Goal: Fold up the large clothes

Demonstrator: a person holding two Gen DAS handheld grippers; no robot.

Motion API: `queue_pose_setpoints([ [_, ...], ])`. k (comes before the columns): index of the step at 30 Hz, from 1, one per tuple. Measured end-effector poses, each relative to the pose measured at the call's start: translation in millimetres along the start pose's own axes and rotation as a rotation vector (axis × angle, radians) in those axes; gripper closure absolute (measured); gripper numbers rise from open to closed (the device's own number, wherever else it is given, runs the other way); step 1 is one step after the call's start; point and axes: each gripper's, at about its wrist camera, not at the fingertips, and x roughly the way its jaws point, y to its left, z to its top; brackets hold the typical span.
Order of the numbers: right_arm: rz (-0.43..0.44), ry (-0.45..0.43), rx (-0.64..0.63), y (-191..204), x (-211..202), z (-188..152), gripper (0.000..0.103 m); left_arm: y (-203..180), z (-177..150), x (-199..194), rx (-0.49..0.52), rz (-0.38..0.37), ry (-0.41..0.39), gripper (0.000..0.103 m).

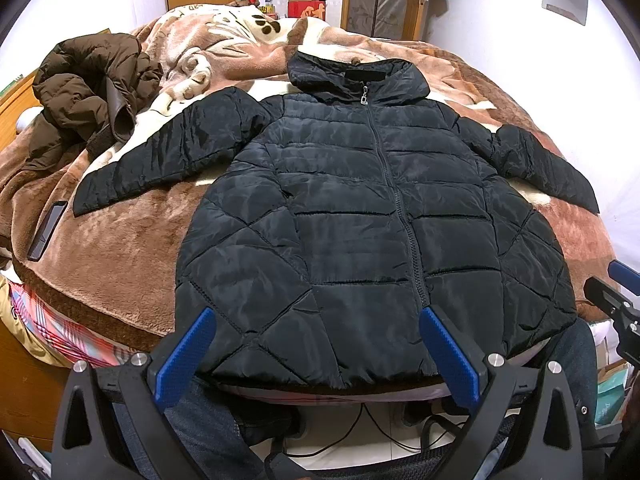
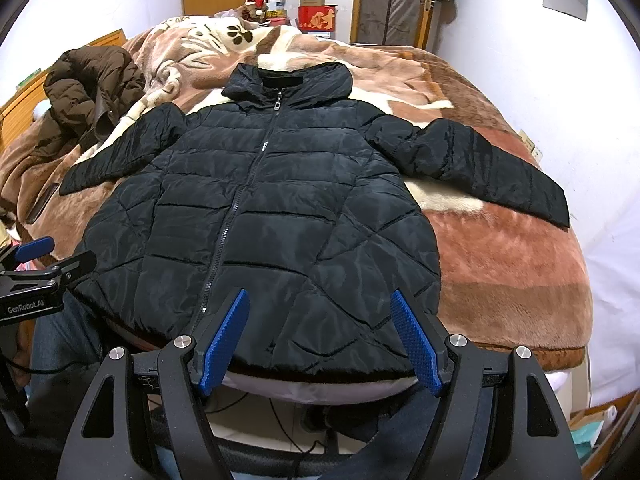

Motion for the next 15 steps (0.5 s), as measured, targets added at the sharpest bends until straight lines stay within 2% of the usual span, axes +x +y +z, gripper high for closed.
queue_pose_setpoints([
  [4,0.001,0.003,-0.003,3.7,1.0,-0.8,0.030,-0.3,-6.6,5.9,-0.004,-0.002,0.011,0.000],
  [15,0.008,0.005,-0.017,7.0,16.0,12.4,0.030,9.9,10.3,12.4,-0.012,0.026,0.004,0.000],
])
